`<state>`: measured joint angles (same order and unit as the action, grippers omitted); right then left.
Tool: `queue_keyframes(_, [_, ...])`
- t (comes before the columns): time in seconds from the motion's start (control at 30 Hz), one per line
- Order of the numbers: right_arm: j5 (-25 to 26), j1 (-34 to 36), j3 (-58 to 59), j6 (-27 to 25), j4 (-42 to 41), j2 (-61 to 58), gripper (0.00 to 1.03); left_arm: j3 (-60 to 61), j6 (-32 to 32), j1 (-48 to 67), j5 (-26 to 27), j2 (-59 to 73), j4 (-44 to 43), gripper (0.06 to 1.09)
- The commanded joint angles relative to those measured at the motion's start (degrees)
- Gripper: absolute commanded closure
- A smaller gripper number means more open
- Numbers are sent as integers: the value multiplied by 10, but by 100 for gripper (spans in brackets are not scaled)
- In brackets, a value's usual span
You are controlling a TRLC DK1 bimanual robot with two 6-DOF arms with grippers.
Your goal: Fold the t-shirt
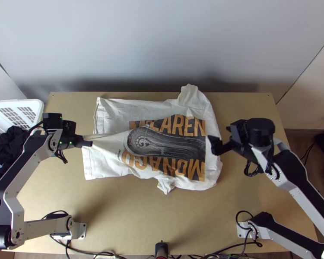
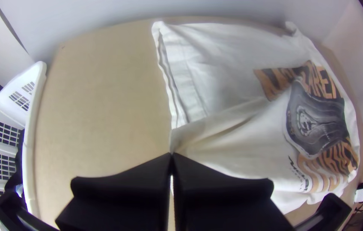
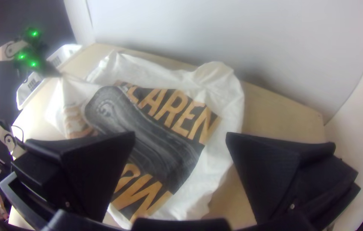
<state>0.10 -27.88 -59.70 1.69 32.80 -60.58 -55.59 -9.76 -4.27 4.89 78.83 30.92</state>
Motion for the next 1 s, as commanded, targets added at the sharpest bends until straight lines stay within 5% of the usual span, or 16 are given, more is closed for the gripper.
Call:
queue_keyframes(0.0, [-4, -61, 13, 2, 21, 4, 5, -5, 2, -19, -10, 34, -35, 105])
queue_keyframes(0.1, [-5, -75, 13, 1, 23, -2, 5, 18, 3, -14, -14, 55, -55, 95])
queue_keyframes(0.2, [-11, -92, 20, 0, 24, -3, 5, 27, 4, -14, -14, 73, -44, 41])
queue_keyframes(0.3, [-12, -118, 34, 0, 27, -1, 5, 23, 18, -6, -14, 50, -10, 16])
queue_keyframes(0.63, [-26, -243, 77, 3, 31, 1, 5, -41, 41, 15, 37, -106, 206, 12])
queue_keyframes(0.97, [-31, -356, 106, -4, 16, -36, 5, 56, 33, 24, 52, -195, 238, 12])
